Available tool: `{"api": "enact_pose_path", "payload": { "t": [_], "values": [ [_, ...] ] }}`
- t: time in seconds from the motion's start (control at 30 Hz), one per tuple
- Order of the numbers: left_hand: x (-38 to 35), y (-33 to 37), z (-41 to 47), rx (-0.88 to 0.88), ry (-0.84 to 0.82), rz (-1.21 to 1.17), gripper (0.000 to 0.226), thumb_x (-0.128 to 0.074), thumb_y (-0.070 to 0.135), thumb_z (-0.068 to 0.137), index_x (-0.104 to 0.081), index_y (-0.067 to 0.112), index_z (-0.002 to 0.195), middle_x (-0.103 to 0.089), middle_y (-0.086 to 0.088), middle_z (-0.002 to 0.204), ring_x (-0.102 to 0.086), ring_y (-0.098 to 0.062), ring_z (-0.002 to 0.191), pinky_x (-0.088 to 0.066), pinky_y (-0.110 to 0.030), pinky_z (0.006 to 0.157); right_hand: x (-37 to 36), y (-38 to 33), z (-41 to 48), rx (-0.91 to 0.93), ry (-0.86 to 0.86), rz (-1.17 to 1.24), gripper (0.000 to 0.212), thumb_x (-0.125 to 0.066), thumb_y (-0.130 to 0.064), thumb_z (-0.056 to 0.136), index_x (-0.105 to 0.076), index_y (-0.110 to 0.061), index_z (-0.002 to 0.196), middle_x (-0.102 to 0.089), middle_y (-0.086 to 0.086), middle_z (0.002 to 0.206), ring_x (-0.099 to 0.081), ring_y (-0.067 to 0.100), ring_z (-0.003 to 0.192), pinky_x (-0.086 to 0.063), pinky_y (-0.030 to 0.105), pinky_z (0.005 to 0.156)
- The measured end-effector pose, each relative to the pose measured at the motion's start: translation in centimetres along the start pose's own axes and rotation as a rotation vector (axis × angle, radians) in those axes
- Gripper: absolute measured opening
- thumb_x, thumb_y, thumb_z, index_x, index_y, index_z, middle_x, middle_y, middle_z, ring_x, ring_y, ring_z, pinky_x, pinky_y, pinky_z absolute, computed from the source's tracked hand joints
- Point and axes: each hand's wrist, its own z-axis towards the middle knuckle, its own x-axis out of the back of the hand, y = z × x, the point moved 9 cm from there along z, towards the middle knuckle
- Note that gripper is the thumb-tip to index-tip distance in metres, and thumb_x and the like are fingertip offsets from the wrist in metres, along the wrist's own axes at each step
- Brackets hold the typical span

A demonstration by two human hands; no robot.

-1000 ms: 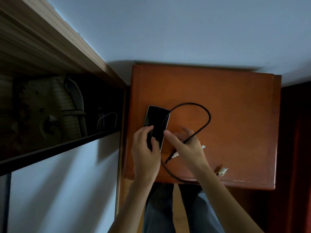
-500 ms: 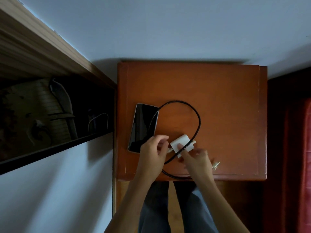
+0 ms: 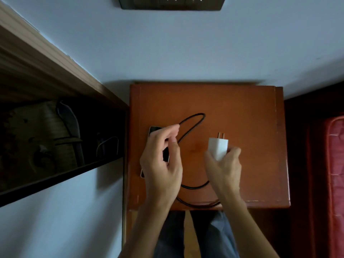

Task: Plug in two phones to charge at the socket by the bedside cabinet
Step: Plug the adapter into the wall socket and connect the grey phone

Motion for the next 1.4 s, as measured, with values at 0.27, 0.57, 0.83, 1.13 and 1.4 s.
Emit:
{"api": "enact_pose_path", "payload": {
  "t": [0.27,0.57,0.83,1.13,1.4],
  "values": [
    [-0.3,7.6,4.8,-0.019,-0.014,-0.321,0.023,-0.056,0.011,0.099,-0.069,0.004,0.116,-0.072,-0.006,0.111,-0.07,-0.024,0.106,-0.057,-0.033,0.088,7.4,-12.5,-1.1,0.397,0.102,0.304,0.046,-0.074,-0.019,0.082,-0.04,-0.023,0.112,-0.062,-0.005,0.073,-0.064,-0.01,0.062,-0.044,0.009,0.039],
    [0.8,9.6,9.2,0.077,-0.008,-0.387,0.026,-0.059,0.023,0.096,-0.075,0.014,0.114,-0.078,0.007,0.104,-0.073,-0.003,0.099,-0.054,-0.011,0.076,6.7,-22.7,-4.8,0.638,-0.164,0.509,0.035,-0.072,-0.035,0.078,-0.045,-0.033,0.1,-0.068,-0.026,0.089,-0.068,0.005,0.061,-0.049,0.017,0.044],
    [2.8,8.8,13.0,0.142,-0.01,-0.354,0.034,-0.064,0.041,0.087,-0.079,0.018,0.106,-0.08,0.007,0.092,-0.075,-0.005,0.088,-0.054,-0.012,0.066,3.5,-24.9,-5.5,0.674,-0.554,0.717,0.047,-0.078,-0.024,0.08,-0.054,-0.026,0.121,-0.072,0.004,0.115,-0.072,0.022,0.104,-0.058,0.04,0.087],
    [2.0,6.4,14.9,0.279,0.004,-0.366,0.035,-0.074,0.051,0.074,-0.081,0.027,0.097,-0.081,0.006,0.088,-0.078,-0.014,0.085,-0.06,-0.024,0.063,1.1,-24.9,-3.6,0.697,-0.519,0.802,0.033,-0.073,-0.024,0.088,-0.059,-0.022,0.118,-0.075,0.003,0.111,-0.072,0.024,0.103,-0.058,0.036,0.08],
    [0.8,6.1,15.6,0.29,-0.005,-0.413,0.035,-0.076,0.048,0.069,-0.081,0.029,0.099,-0.081,0.009,0.089,-0.077,-0.009,0.085,-0.058,-0.017,0.063,0.9,-24.2,-2.4,0.736,-0.391,0.818,0.036,-0.065,-0.013,0.089,-0.061,-0.028,0.122,-0.076,-0.007,0.11,-0.072,0.014,0.101,-0.057,0.023,0.076]
  ]
}}
